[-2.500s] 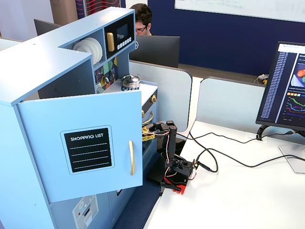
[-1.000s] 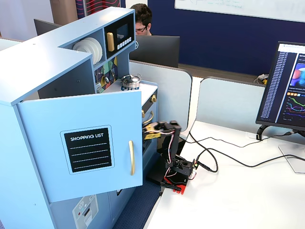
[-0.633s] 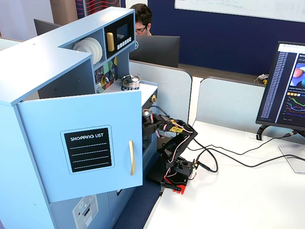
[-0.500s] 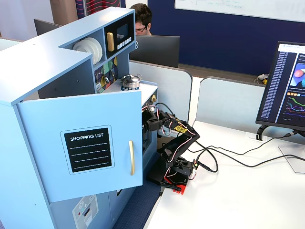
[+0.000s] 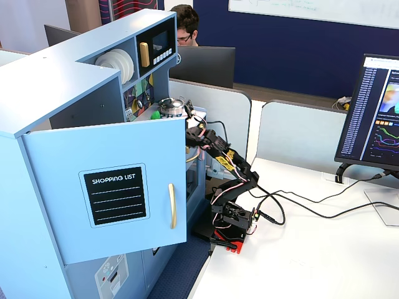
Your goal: Pick up the green pineapple from the left cabinet and place it in the green recipient
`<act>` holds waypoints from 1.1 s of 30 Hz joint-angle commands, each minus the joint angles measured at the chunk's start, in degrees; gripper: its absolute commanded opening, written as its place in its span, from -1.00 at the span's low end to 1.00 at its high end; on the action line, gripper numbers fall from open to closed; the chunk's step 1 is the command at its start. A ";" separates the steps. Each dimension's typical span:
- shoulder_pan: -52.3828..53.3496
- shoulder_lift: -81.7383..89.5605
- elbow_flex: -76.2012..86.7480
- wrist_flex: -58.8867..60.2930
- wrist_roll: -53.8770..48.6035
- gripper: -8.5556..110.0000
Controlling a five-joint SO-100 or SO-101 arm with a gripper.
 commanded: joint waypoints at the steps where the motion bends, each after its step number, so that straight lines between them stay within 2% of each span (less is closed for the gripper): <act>1: 7.12 -11.69 -13.10 -3.69 2.90 -0.86; 8: 8.26 -29.00 -29.18 -2.99 0.88 -0.86; 23: 4.48 -34.37 -30.94 -2.02 -3.96 -0.85; 26: 4.92 -34.80 -31.46 -2.02 -2.90 -0.69; 30: 5.54 -34.89 -31.64 -3.08 3.43 -0.18; 33: 5.71 -35.07 -31.64 -3.34 3.78 -0.13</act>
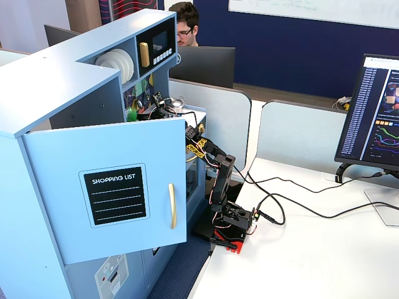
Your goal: Pick up the green pineapple from the left cabinet and place it in the green recipient
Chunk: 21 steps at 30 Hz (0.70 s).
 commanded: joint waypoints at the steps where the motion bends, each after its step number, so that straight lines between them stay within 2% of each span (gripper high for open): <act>1: 0.18 0.18 -4.31 -1.76 1.58 -0.12; 9: 0.35 7.65 1.14 -3.25 2.90 -0.09; 13: -1.49 25.49 20.30 -0.88 2.55 -0.13; 21: -1.76 60.21 56.07 19.60 -0.97 -0.20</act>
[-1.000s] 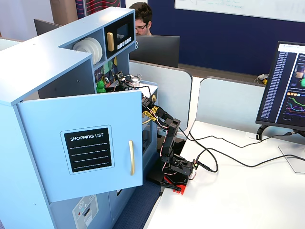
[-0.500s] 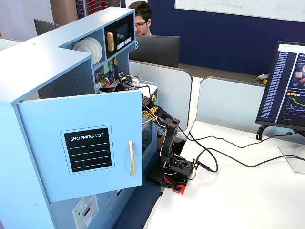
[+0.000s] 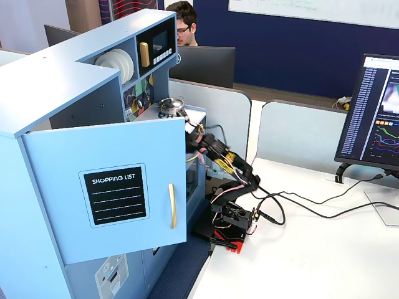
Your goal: Pick up the green pineapple from the left cabinet and place it in the green recipient
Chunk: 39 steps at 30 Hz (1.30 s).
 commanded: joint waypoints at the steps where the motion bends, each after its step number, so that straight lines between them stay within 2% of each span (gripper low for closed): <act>1: 0.62 18.11 17.14 6.15 -1.93 -0.21; 6: 0.62 24.43 29.79 18.28 0.44 -0.27; 14: -0.62 30.32 49.39 24.87 3.96 -0.37; 20: 1.32 34.54 56.87 35.68 4.83 -0.59; 22: 2.20 36.47 59.33 39.11 1.93 -0.69; 28: 1.32 36.91 61.44 46.49 0.44 -0.70; 31: 1.58 36.91 61.44 46.58 3.60 -0.65; 39: 1.58 37.00 61.44 46.85 1.67 -0.63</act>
